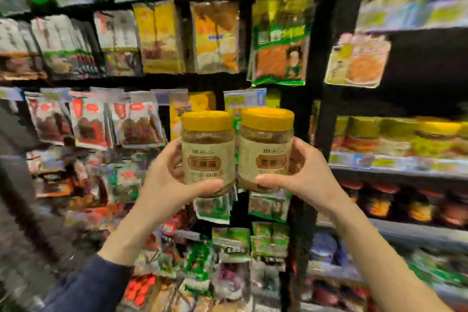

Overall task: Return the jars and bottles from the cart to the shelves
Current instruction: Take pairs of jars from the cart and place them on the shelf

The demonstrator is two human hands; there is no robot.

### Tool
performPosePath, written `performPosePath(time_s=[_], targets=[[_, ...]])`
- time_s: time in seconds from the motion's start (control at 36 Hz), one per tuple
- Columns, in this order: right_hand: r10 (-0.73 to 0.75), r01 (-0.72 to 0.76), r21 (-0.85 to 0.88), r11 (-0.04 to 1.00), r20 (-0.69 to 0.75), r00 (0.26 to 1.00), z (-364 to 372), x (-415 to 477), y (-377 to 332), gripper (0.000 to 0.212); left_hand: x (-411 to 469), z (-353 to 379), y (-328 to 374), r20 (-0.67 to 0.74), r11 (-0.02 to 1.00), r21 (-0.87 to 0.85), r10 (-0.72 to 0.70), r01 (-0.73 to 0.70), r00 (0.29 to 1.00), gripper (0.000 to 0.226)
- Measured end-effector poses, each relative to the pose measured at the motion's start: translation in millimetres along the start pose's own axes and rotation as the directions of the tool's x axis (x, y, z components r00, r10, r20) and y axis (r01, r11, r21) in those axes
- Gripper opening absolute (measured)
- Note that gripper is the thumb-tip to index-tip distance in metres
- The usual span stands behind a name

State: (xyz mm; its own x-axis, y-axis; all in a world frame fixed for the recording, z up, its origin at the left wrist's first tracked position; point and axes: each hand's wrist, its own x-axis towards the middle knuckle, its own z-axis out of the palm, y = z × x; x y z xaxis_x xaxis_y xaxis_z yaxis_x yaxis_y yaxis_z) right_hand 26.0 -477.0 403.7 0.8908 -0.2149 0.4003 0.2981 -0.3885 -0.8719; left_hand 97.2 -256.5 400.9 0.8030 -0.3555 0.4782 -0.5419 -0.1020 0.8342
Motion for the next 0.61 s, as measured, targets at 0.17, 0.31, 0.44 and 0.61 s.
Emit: performPosePath(time_s=[0.17, 0.31, 0.44, 0.61], targets=[[0.032, -0.046, -0.066, 0.997, -0.193, 0.981, -76, -63, -7, 0.065, 5, 81, 28, 0.203, 0.992, -0.114, 0.068, -0.045, 0.977, 0.071], [0.015, -0.08, -0.168, 0.983, -0.355, 0.935, -135, -113, -18, 0.062, 6, 148, 55, 0.329, 0.974, -0.208, 0.154, -0.088, 0.932, 0.087], [-0.001, -0.109, -0.203, 0.973, -0.477, 0.879, -193, -159, -24, 0.064, 6, 210, 81, 0.449, 0.942, -0.324, 0.233, -0.086, 0.863, 0.112], [-0.022, -0.136, -0.231, 0.963, -0.573, 0.82, -265, -208, -27, 0.06, -7, 296, 120, 0.496, 0.917, -0.381, 0.314, -0.122, 0.81, 0.096]])
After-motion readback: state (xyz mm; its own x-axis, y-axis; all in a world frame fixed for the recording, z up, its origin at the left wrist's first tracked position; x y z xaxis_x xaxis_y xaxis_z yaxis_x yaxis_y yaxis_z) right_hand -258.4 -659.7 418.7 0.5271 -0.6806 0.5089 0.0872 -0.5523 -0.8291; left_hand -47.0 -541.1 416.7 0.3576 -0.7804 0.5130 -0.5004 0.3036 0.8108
